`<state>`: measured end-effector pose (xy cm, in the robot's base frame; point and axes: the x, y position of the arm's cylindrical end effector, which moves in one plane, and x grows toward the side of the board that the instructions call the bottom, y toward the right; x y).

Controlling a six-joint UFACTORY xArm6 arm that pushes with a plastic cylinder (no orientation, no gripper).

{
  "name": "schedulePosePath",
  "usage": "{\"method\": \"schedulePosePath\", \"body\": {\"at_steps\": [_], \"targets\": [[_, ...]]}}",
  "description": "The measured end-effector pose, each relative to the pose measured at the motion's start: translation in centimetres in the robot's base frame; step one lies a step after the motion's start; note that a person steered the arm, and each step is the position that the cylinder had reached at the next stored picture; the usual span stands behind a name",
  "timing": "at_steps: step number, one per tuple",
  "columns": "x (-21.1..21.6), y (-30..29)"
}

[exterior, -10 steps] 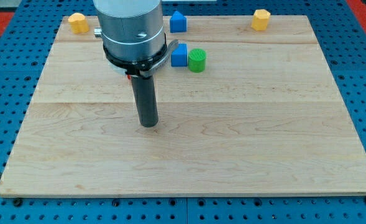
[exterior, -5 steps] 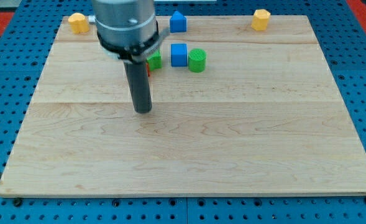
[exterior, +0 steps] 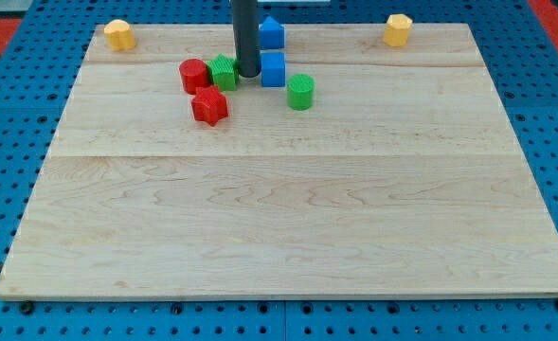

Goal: Separate the green star from the red star

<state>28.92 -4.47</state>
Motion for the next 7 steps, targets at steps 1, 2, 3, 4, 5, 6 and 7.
{"method": "schedulePosePath", "body": {"at_steps": [1, 2, 3, 4, 5, 6, 7], "targets": [[0.0, -4.7], [0.3, -9.1], [3.7, -10.8], [6.7, -12.9], [7.5, -14.7], [7.3, -14.3], [7.3, -13.6]]}}
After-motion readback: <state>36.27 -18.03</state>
